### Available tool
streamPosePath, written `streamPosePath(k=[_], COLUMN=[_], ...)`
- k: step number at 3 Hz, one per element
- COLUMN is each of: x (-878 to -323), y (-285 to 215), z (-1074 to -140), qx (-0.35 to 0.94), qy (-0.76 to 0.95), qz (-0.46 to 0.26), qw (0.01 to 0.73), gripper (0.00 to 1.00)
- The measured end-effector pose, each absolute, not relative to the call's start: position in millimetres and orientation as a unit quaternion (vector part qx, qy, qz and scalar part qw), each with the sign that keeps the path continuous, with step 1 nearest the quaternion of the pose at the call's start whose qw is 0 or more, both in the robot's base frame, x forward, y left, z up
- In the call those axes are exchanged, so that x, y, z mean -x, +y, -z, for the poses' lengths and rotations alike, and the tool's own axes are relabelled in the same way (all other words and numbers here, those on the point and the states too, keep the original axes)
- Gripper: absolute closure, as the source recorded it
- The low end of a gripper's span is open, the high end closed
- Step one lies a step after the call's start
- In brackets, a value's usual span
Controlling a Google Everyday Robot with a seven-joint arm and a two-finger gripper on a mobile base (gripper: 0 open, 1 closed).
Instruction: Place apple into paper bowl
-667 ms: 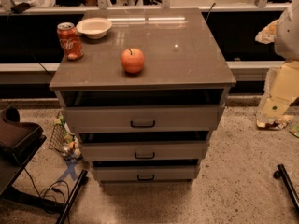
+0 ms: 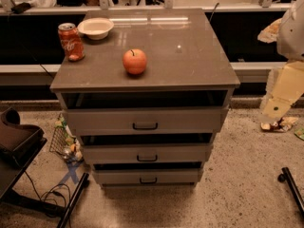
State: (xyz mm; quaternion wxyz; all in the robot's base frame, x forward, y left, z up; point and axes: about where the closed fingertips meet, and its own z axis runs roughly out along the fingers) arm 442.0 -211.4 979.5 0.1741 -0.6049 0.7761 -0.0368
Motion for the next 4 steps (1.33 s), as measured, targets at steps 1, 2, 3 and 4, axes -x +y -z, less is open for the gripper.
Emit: streamPosePath(k=[1,2,3,4], x=[-460,-494,-566,-622], y=[-195,-157,-95,-68], z=[-973,-929,-898,-902], qx=[0.611,0.631,0.617,0.569], qy=[0.76,0.716,0.637,0.606], qz=[0.017,-0.057,-0.15,-0.164], qw=[0.219,0.293,0.436,0.531], gripper=[0.0,0.0,0.0,0.0])
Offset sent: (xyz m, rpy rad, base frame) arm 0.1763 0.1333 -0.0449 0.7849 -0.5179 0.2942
